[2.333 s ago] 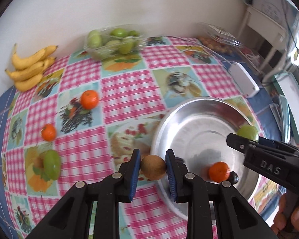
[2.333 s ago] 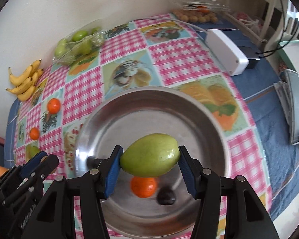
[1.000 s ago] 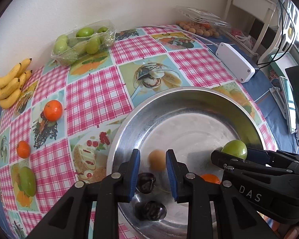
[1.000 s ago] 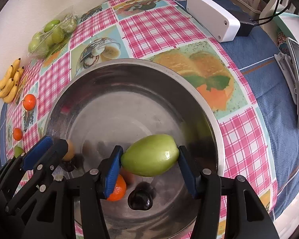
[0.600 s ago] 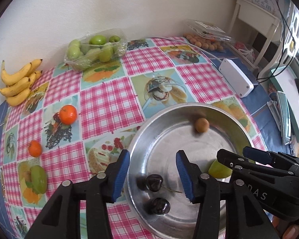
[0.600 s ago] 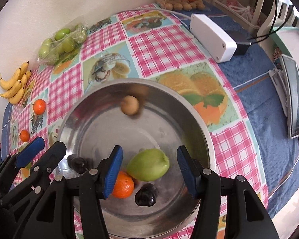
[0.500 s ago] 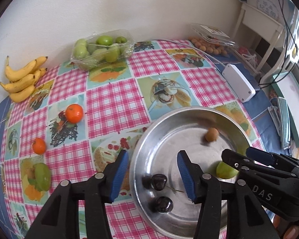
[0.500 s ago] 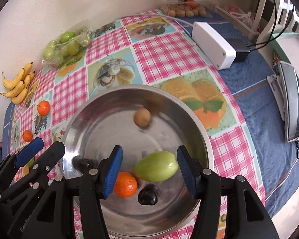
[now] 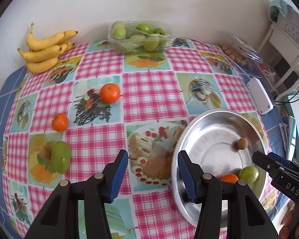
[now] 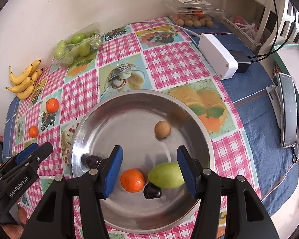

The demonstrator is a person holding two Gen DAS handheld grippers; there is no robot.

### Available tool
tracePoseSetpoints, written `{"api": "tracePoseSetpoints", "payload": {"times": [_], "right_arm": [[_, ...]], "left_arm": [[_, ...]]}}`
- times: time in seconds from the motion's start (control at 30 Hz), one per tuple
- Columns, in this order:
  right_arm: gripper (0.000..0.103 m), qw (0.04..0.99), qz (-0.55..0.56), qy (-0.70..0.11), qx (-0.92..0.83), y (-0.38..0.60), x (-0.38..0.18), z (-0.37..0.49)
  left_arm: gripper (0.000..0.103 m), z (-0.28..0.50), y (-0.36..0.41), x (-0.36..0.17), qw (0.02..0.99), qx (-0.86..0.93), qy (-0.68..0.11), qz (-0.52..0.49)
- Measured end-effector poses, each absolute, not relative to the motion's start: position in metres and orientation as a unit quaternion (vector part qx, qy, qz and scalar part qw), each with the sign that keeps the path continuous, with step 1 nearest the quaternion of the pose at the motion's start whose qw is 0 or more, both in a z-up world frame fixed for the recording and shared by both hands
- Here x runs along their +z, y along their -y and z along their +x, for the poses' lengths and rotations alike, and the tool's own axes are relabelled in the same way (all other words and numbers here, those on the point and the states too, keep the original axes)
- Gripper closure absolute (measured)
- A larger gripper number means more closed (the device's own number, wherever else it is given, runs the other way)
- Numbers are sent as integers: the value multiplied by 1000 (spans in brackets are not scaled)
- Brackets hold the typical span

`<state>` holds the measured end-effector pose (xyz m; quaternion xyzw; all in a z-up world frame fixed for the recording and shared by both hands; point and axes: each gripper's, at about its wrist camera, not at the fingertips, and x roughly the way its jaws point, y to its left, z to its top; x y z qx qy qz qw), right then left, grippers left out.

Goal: Organize fruits
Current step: 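Withdraw both open grippers from the bowl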

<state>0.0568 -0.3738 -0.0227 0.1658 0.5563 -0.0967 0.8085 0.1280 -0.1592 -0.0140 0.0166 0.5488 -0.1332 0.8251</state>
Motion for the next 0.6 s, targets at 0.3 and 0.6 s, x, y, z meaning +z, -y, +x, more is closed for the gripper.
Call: {"api": "tracePoseSetpoints", "payload": {"times": [0.3,0.6], "right_arm": [[45,802,157,-569,-90,366,-31,61],[45,791,156,-585,-87,363,-45,66]], "left_arm": [[47,132,137,-30,812,-111,-573,5],[47,133,131,-49,794,-110,-598,-5]]}}
